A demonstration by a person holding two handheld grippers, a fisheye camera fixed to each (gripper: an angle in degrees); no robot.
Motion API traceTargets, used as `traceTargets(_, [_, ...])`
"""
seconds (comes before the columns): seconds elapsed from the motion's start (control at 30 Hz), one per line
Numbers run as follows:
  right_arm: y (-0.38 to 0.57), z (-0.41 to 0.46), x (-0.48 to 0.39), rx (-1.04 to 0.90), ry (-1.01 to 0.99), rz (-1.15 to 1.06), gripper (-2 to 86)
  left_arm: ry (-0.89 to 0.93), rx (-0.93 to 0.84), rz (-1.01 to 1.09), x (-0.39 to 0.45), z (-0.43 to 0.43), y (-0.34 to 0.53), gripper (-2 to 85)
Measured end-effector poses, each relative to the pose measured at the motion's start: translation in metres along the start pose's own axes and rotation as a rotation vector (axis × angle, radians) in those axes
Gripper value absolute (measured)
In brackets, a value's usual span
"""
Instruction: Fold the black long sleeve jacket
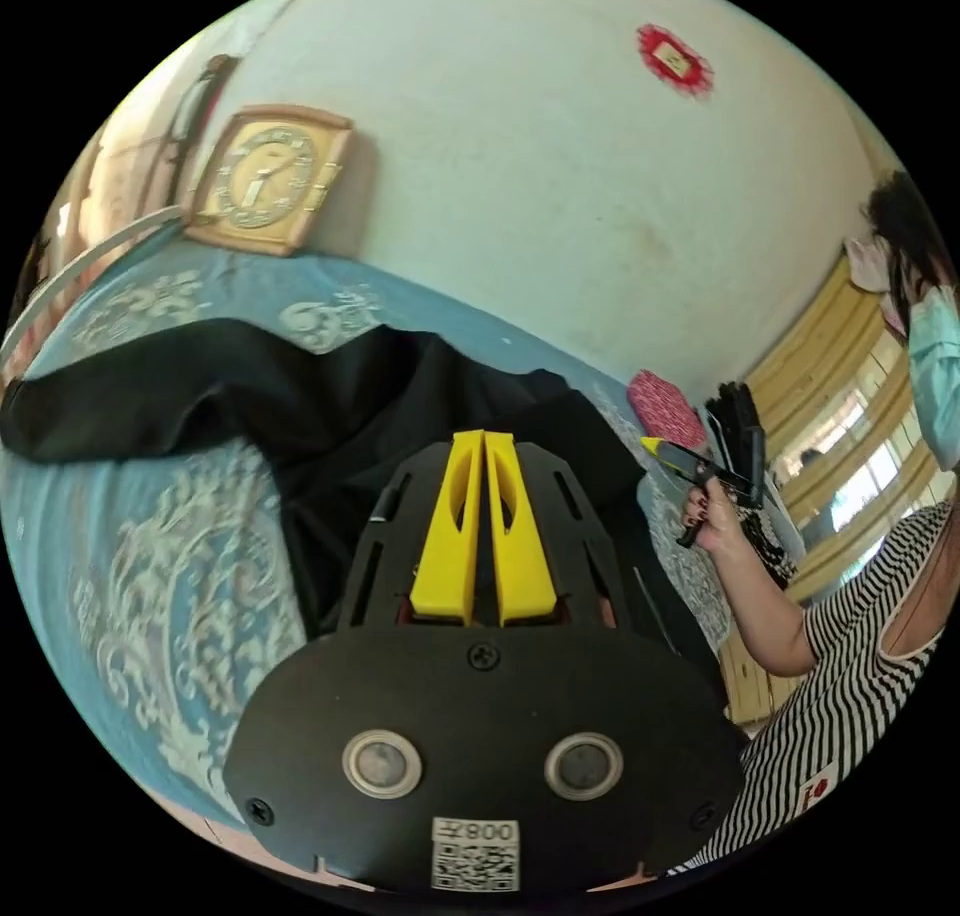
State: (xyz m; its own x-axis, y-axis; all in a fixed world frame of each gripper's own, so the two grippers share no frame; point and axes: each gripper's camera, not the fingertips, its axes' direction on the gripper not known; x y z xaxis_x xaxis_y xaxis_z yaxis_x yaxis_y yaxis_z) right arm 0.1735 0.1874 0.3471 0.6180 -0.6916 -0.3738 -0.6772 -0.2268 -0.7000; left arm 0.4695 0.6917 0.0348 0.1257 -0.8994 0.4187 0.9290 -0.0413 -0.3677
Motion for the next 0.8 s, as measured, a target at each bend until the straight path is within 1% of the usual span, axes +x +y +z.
traceTargets(0.07, [0.005, 0.006, 0.017, -0.032, 0.118, 0.027, 0.2, 0.121, -0.067, 0.099, 0.026, 0.048, -0.030, 0.2])
traceTargets(0.1, [0.007, 0.012, 0.022, -0.065, 0.140, 0.046, 0.2, 0.141, -0.083, 0.124, 0.033, 0.060, -0.038, 0.2])
traceTargets(0.17, [0.020, 0.035, 0.035, -0.165, 0.112, 0.074, 0.2, 0.193, -0.157, 0.203, 0.061, 0.110, -0.065, 0.2])
traceTargets(0.23, [0.031, 0.046, 0.038, -0.186, 0.065, 0.100, 0.1, 0.211, -0.231, 0.255, 0.081, 0.147, -0.081, 0.3])
traceTargets(0.3, [0.038, 0.055, 0.039, -0.204, 0.049, 0.117, 0.1, 0.193, -0.310, 0.317, 0.099, 0.179, -0.090, 0.3])
traceTargets(0.33, [0.042, 0.059, 0.039, -0.209, 0.048, 0.119, 0.1, 0.153, -0.360, 0.361, 0.107, 0.198, -0.092, 0.3])
traceTargets(0.37, [0.043, 0.060, 0.036, -0.212, 0.060, 0.108, 0.1, 0.088, -0.454, 0.399, 0.112, 0.218, -0.091, 0.3])
traceTargets(0.43, [0.042, 0.061, 0.036, -0.223, 0.058, 0.105, 0.1, -0.026, -0.570, 0.431, 0.113, 0.241, -0.084, 0.2])
traceTargets(0.5, [0.042, 0.055, 0.037, -0.221, 0.024, 0.114, 0.1, -0.016, -0.557, 0.434, 0.110, 0.239, -0.081, 0.2])
traceTargets(0.53, [0.042, 0.044, 0.035, -0.174, -0.003, 0.111, 0.1, -0.004, -0.538, 0.436, 0.109, 0.233, -0.081, 0.2])
traceTargets(0.6, [0.046, 0.032, 0.032, -0.122, 0.033, 0.107, 0.1, 0.021, -0.485, 0.433, 0.107, 0.219, -0.079, 0.2])
traceTargets(0.63, [0.048, 0.033, 0.034, -0.132, 0.061, 0.114, 0.1, 0.040, -0.462, 0.432, 0.106, 0.207, -0.076, 0.2])
traceTargets(0.73, [0.056, 0.054, 0.047, -0.230, -0.028, 0.165, 0.1, 0.055, -0.387, 0.420, 0.098, 0.159, -0.064, 0.2])
traceTargets(0.8, [0.056, 0.049, 0.046, -0.198, -0.033, 0.178, 0.1, -0.003, -0.321, 0.371, 0.080, 0.118, -0.049, 0.2])
